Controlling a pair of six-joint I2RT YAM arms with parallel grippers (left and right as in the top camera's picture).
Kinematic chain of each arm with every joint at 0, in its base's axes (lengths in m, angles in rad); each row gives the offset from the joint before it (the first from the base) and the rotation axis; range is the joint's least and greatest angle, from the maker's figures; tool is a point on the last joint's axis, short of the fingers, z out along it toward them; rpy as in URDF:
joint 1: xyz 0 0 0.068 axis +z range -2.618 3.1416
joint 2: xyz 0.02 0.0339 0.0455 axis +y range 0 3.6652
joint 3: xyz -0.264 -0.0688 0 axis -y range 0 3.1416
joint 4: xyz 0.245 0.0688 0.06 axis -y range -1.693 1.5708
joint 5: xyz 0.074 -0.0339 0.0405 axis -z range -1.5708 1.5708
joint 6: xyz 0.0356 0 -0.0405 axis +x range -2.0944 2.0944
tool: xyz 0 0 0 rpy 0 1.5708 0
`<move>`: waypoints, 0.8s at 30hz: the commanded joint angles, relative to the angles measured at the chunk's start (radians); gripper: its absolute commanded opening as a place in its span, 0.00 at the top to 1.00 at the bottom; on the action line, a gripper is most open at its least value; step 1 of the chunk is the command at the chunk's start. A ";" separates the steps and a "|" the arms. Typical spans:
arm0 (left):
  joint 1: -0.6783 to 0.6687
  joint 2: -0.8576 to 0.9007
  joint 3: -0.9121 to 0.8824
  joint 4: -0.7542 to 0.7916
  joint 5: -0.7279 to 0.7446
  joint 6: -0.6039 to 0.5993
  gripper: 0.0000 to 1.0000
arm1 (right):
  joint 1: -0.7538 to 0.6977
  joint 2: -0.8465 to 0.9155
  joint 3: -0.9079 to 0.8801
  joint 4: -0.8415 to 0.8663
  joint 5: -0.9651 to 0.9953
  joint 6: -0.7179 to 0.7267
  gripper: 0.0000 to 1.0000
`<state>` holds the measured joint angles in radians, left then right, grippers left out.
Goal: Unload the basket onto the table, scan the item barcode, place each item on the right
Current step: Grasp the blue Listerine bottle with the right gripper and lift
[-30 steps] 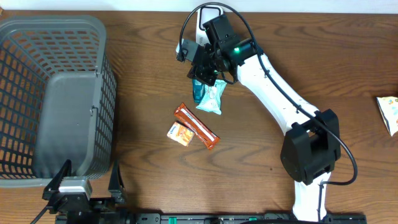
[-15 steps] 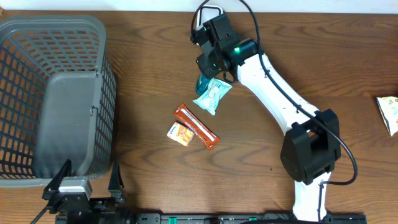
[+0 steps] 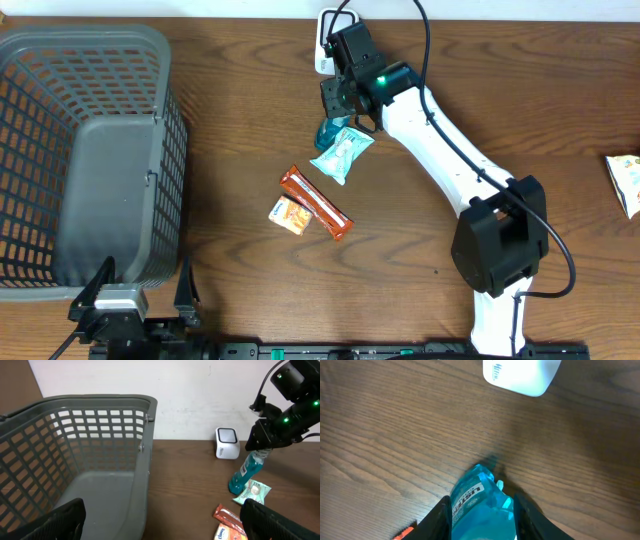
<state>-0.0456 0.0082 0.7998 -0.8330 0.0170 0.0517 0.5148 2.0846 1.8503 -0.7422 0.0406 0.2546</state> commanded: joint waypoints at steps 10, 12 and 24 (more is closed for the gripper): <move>0.006 -0.005 0.004 0.003 0.002 -0.005 0.02 | 0.013 -0.053 0.005 0.090 0.006 0.022 0.64; 0.006 -0.005 0.004 0.003 0.002 -0.005 0.02 | 0.018 -0.051 0.004 0.105 0.006 0.018 0.64; 0.006 -0.005 0.004 0.003 0.002 -0.005 0.02 | 0.042 -0.041 0.004 -0.020 0.084 -0.373 0.42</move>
<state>-0.0456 0.0082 0.7998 -0.8326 0.0170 0.0517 0.5568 2.0655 1.8503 -0.7078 0.0654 0.0879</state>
